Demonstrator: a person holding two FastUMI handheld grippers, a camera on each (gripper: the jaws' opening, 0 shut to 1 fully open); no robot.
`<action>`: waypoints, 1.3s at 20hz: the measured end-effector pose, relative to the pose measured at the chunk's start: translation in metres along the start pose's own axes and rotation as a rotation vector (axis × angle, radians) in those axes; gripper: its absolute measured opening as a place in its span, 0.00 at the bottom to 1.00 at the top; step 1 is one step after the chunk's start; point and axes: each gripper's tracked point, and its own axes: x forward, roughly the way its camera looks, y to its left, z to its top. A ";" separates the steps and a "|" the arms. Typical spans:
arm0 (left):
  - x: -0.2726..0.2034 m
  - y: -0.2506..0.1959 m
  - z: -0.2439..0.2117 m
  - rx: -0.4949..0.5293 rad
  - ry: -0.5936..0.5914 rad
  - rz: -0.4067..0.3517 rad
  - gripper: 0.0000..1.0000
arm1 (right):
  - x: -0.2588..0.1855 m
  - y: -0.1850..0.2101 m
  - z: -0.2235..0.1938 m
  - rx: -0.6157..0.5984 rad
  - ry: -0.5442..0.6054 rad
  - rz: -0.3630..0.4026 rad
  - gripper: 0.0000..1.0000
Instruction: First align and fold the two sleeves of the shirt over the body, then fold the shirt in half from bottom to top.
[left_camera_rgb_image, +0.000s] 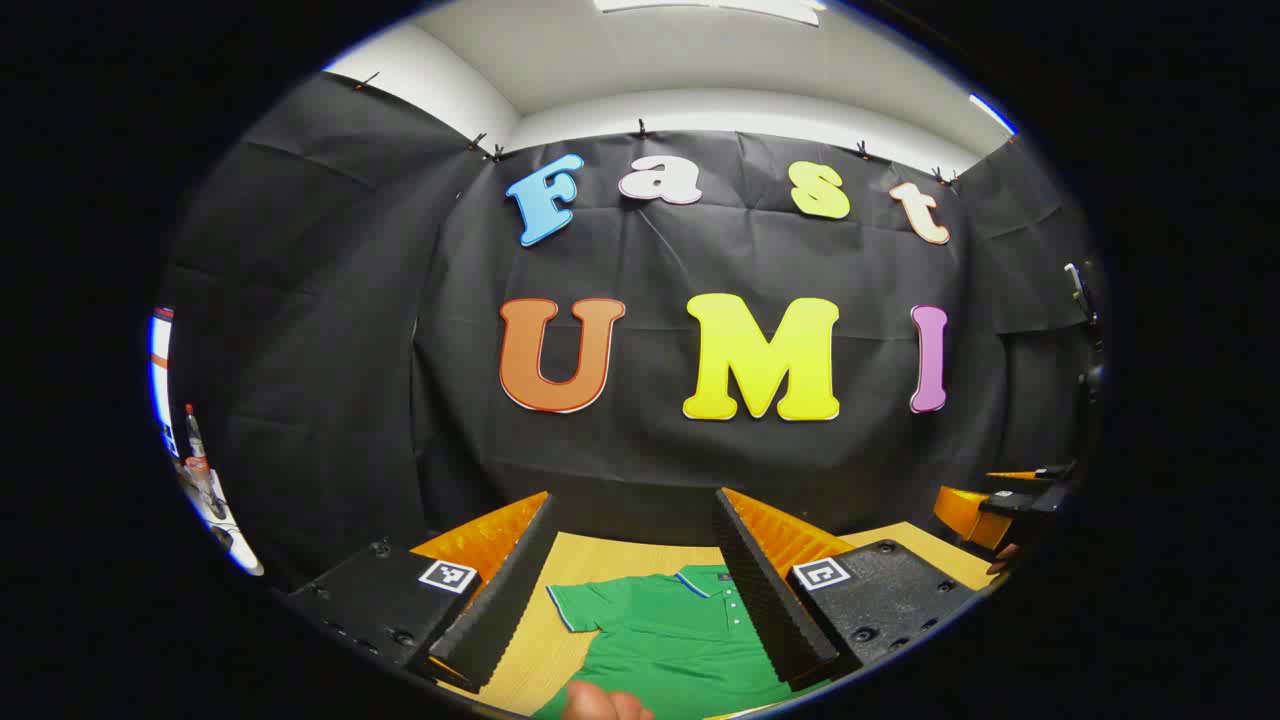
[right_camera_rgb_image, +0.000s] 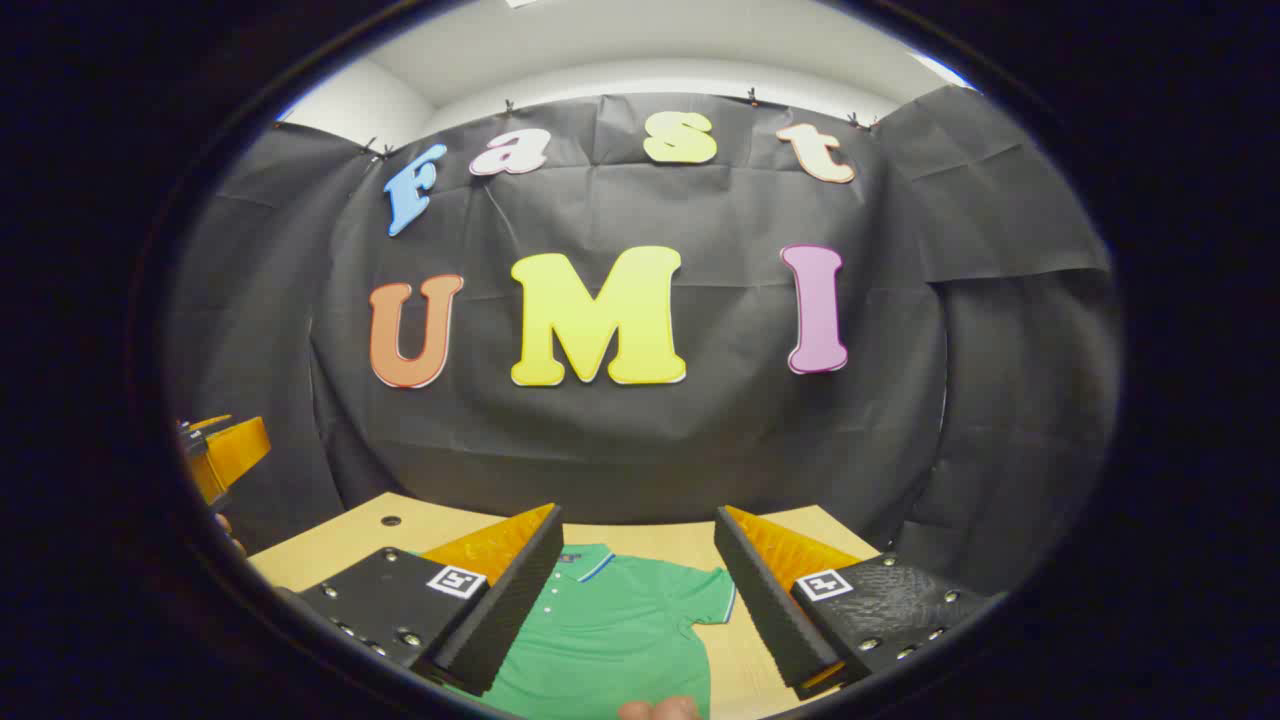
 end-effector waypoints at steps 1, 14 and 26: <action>0.000 0.000 0.000 0.006 0.002 0.001 0.99 | 0.001 -0.001 -0.001 0.003 0.003 0.000 0.96; 0.001 0.001 0.001 0.046 -0.011 0.031 0.99 | 0.004 0.008 0.004 -0.024 -0.018 0.035 0.96; 0.007 0.000 -0.006 0.046 0.014 0.038 0.99 | 0.029 -0.010 -0.003 -0.087 0.020 0.018 0.96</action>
